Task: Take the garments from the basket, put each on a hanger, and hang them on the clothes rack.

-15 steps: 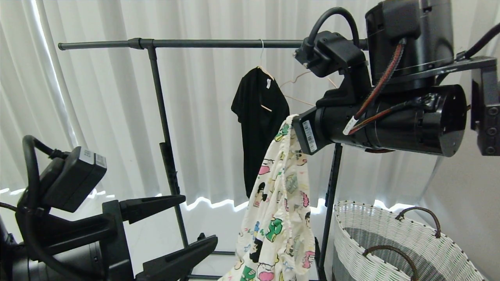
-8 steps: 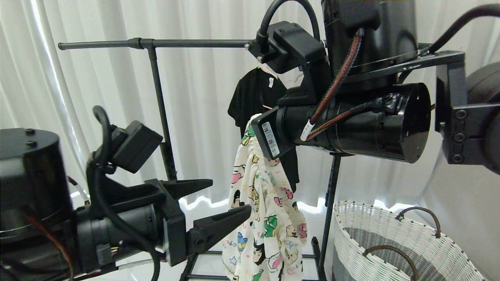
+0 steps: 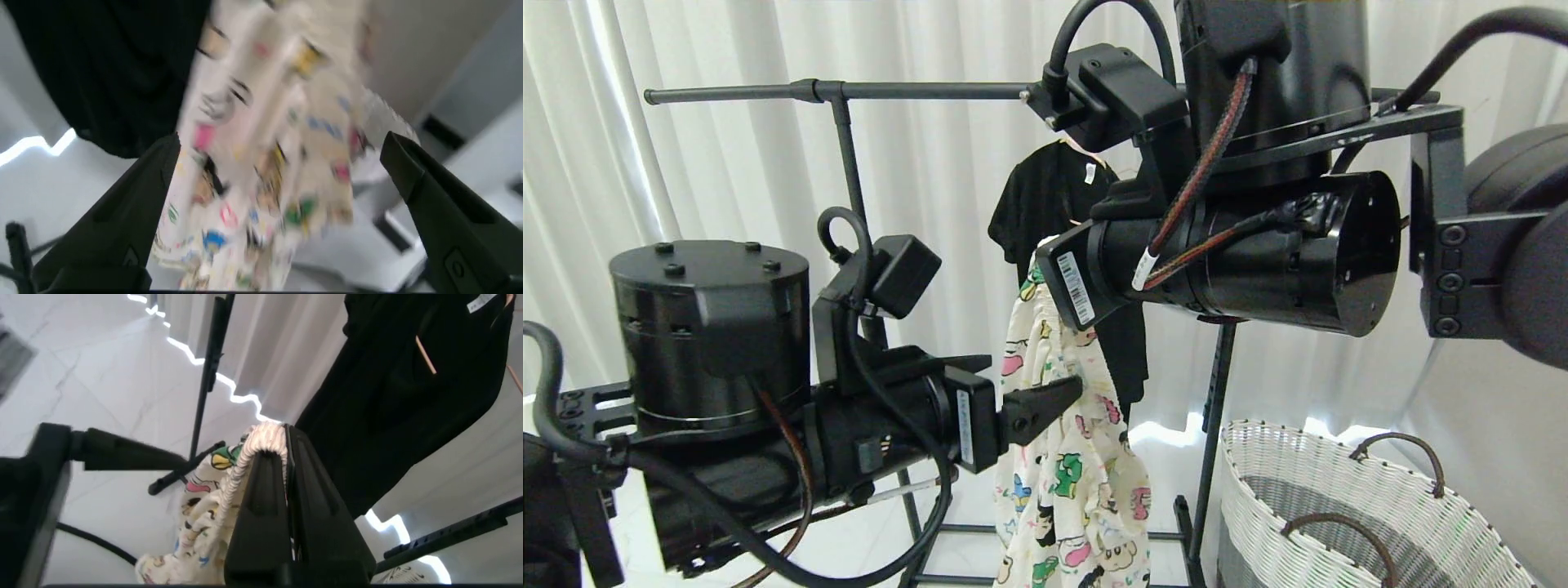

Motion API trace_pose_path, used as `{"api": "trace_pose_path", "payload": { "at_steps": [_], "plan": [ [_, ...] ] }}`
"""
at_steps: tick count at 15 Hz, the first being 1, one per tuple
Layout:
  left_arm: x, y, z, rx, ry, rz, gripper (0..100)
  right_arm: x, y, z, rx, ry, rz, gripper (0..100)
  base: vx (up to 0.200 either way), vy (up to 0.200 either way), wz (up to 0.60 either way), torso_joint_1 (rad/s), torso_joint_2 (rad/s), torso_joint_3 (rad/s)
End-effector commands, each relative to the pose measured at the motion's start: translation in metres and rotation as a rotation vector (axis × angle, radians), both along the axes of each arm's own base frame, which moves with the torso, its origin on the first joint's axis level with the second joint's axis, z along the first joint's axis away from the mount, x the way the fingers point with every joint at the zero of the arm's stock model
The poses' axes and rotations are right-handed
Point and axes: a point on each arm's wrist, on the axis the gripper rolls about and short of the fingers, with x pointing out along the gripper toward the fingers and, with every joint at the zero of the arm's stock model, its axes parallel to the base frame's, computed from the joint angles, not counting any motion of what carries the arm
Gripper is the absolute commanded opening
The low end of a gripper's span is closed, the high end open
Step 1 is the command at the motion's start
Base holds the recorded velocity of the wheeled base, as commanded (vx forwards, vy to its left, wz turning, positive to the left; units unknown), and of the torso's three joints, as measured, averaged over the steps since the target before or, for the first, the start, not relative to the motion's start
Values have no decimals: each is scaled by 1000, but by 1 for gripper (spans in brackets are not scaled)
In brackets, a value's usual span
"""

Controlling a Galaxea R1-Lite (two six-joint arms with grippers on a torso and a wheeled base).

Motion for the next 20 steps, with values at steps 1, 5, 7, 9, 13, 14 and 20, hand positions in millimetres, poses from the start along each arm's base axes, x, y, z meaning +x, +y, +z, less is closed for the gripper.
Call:
{"api": "trace_pose_path", "payload": {
  "at_steps": [1, 5, 7, 9, 13, 14, 20],
  "plan": [
    [10, -11, -4, -1, 27, 54, 100, -1, -1, 1, 2, -2, 1, 0, 0, 0, 0, 0, 0, 0],
    [5, -7, -28, 103, 52, 136, 100, -1, -2, 3, 4, -8, 2, 0, 0, 0, 0, 0, 0, 0],
    [-3, 1, -40, 184, 40, 120, 100, -2, -3, 5, 8, -10, 2, 0, 0, 0, 0, 0, 0, 0],
    [-10, 8, -55, 255, 61, 105, 100, -9, -8, 12, 21, -18, 11, 0, 0, 0, 0, 0, 0, 0],
    [-9, 8, -68, 291, 97, 105, 100, -27, -22, 26, 30, -20, 42, 0, 0, 0, 0, 0, 0, 0],
    [-11, 9, -70, 298, 103, 105, 100, -27, -25, 28, 33, -22, 36, 0, 0, 0, 0, 0, 0, 0],
    [-33, 28, -68, 280, 87, 99, 100, -16, -41, 29, 31, -25, -19, 0, 0, 0, 0, 0, 0, 0]
  ]
}}
